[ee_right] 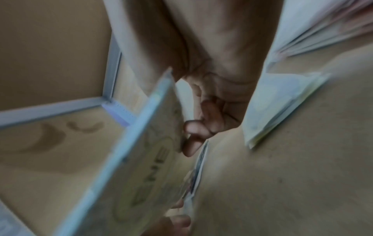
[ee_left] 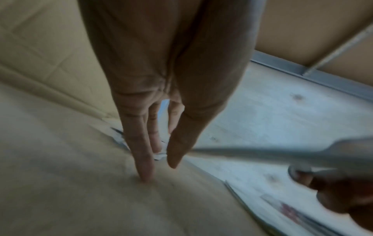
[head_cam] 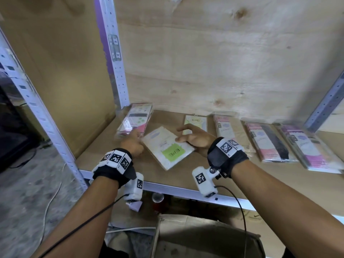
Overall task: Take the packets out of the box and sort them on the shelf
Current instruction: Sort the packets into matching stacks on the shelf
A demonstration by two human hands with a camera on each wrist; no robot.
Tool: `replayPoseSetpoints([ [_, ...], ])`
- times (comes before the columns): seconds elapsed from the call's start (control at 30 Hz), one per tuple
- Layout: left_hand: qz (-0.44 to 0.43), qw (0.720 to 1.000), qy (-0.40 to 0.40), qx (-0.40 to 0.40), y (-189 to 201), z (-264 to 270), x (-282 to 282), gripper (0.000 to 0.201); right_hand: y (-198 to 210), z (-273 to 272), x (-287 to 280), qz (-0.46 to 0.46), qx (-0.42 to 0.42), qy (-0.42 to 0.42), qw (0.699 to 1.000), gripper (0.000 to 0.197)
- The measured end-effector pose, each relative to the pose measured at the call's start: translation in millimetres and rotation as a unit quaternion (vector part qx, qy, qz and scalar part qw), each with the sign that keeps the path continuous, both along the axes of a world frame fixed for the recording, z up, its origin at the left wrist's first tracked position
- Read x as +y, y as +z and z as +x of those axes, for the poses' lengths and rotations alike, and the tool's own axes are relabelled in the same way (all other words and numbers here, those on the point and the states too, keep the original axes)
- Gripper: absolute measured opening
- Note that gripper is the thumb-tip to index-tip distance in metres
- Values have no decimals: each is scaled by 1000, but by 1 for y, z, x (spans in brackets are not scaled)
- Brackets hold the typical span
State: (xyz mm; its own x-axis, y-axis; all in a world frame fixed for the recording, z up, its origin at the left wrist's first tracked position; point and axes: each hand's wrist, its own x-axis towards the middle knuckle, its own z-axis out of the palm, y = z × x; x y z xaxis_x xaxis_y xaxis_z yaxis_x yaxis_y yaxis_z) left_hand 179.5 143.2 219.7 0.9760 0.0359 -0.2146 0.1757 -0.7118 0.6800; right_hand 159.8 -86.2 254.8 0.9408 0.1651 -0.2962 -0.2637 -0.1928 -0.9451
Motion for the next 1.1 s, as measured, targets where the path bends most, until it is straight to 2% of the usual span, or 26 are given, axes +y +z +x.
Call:
replayPoseSetpoints([
  [0.03,56,997,-29,-42,-1,0,3,79,4,-1,-2,36,2,-7,999,33],
  [0.07,74,994,-53,-68,0,-1,4,85,8,-1,-3,60,1,-9,998,28],
  [0.1,57,992,-67,-87,2,-1,4,85,10,-2,-4,78,-2,-6,997,24],
  [0.17,38,987,-64,-139,4,-1,2,72,14,-2,-8,105,-4,4,994,19],
  [0.23,70,976,-48,-201,10,-3,-3,51,17,-1,-11,127,0,9,992,15],
  [0.33,74,961,-59,-262,17,-4,-9,27,22,0,-14,183,15,-9,983,12],
  [0.43,63,949,-68,-300,21,-6,-14,27,26,0,-16,229,29,-49,972,26],
  [0.57,-6,939,-66,-337,29,-12,-19,32,31,-1,-19,279,18,-61,958,17],
  [0.63,-33,941,-72,-329,30,-15,-21,39,33,-1,-21,286,2,-65,956,12],
  [0.7,-55,945,-68,-317,29,-17,-23,50,32,0,-22,255,-27,-61,965,9],
  [0.8,-133,954,-76,-256,24,-16,-27,55,22,3,-20,102,-91,-41,990,6],
  [0.87,-201,957,-90,-191,21,-14,-30,51,14,4,-18,-21,-105,-32,994,7],
  [0.93,-237,955,-93,-150,15,-11,-32,42,8,3,-16,-103,-96,-8,990,13],
  [1.0,-232,961,-99,-111,10,-10,-33,35,1,1,-16,-138,-86,22,986,25],
  [1.1,-205,972,-105,-47,3,-5,-34,33,-10,-3,-20,-81,-31,36,996,33],
])
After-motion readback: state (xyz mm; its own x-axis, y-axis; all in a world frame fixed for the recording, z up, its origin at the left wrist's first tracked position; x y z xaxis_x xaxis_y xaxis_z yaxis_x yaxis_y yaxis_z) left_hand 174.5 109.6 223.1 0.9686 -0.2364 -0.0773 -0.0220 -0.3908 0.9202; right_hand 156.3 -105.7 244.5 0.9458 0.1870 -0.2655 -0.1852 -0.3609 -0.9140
